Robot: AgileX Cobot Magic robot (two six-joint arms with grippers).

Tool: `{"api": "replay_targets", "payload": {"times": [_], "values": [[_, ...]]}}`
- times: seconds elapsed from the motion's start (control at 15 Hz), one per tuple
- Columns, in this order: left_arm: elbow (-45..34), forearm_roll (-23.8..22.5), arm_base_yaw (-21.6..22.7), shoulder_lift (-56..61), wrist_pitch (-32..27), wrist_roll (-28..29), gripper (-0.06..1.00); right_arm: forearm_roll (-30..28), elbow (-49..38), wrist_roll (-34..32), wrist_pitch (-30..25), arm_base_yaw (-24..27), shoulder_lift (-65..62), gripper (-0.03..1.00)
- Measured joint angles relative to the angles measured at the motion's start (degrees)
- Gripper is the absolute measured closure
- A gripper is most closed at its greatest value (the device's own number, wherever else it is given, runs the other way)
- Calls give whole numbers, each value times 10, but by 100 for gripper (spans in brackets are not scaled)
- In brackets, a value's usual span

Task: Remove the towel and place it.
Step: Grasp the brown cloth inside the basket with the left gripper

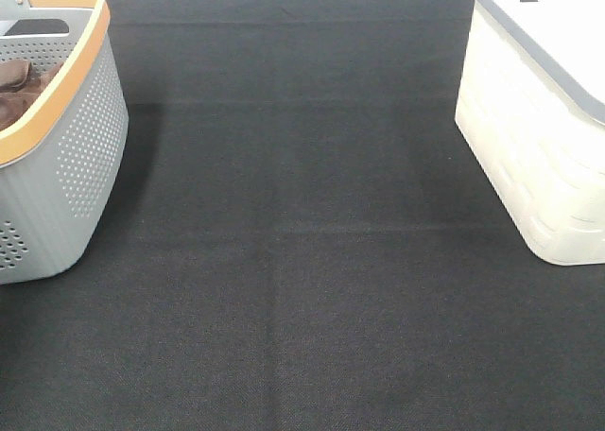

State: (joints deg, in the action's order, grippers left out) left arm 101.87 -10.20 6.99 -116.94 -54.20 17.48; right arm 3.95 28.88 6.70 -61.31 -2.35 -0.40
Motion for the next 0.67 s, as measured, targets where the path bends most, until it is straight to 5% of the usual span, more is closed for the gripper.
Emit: {"api": "replay_targets", "payload": {"times": [0.33,0.47,0.67], "values": [[12,5,0,-44,6,0,44,1,0,0,0,0,0,28],[12,5,0,-51,18,0,58,1,0,0,0,0,0,28],[12,5,0,-51,33,-18,94,1,0,0,0,0,0,28]]}}
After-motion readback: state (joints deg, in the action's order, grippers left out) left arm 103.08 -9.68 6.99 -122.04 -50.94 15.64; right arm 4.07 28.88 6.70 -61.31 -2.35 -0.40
